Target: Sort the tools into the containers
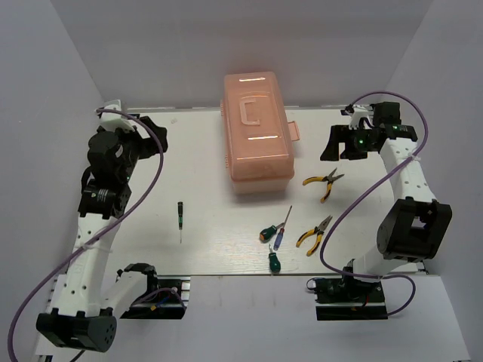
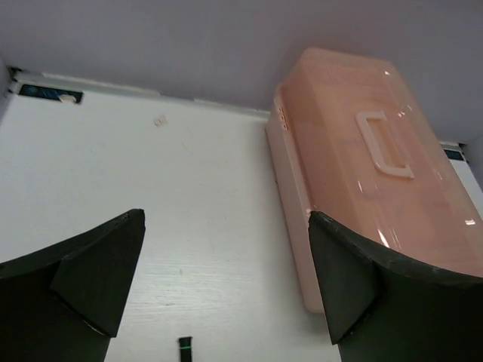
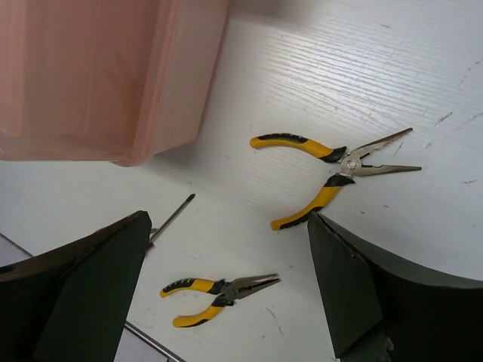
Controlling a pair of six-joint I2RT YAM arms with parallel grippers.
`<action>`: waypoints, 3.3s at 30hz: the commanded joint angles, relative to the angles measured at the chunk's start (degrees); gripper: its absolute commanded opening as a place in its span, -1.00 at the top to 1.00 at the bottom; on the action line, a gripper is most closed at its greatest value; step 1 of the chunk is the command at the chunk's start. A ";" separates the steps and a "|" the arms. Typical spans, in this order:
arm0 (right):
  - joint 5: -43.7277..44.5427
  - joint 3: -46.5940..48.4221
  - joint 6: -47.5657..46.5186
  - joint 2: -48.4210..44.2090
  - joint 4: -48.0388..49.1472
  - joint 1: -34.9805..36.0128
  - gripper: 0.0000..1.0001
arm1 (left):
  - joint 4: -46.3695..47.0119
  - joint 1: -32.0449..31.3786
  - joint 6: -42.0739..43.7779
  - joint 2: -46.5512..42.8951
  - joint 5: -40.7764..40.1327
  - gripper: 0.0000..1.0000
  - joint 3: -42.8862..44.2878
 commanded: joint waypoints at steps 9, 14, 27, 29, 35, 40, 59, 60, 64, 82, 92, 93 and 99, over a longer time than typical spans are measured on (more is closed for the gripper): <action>-12.01 3.36 -12.99 -3.32 -4.47 0.00 -0.76 | 1.56 0.18 -5.01 7.45 18.14 -0.85 -1.83; -14.98 12.74 -1.43 2.37 3.43 0.53 1.00 | 1.56 0.18 -5.63 13.62 22.81 0.66 0.20; -10.17 33.15 28.92 20.76 28.05 20.48 -0.81 | 7.00 -0.35 -9.75 21.00 31.23 -0.82 0.29; -6.58 36.93 33.41 22.69 29.18 23.36 -0.73 | 10.07 -0.35 -10.89 21.97 32.99 -0.82 -0.32; 3.10 41.60 33.94 28.06 28.75 28.56 -0.39 | 17.11 -0.35 -13.89 25.23 36.87 -0.72 -0.86; 8.20 40.29 33.42 29.29 27.52 30.41 -0.39 | 18.96 -0.35 -14.42 29.61 38.72 -0.69 0.63; 22.08 39.67 33.59 33.07 24.10 34.63 -0.36 | 28.36 -0.35 -14.42 34.02 45.40 -0.69 1.69; 23.66 39.58 33.77 32.98 23.83 34.90 -0.36 | 28.36 -0.35 -14.42 34.02 45.40 -0.69 1.69; 24.20 39.67 35.25 33.51 23.21 35.34 -0.36 | 28.98 -0.35 -13.89 34.02 46.00 -0.69 1.69; 5.04 40.98 47.47 34.39 31.12 34.02 -0.28 | 29.68 -0.35 -16.43 47.36 43.47 -0.69 20.40; 1.79 40.28 49.58 33.69 33.23 32.70 -0.26 | 29.95 -0.88 -24.08 63.09 45.22 -0.69 38.23; 1.87 40.37 49.59 33.77 33.15 32.70 -0.26 | 29.95 -1.40 -24.61 63.89 46.00 -0.69 39.04; 1.17 40.11 49.94 33.95 33.67 32.00 -0.26 | 32.23 -3.16 -27.77 66.71 48.82 -0.69 41.85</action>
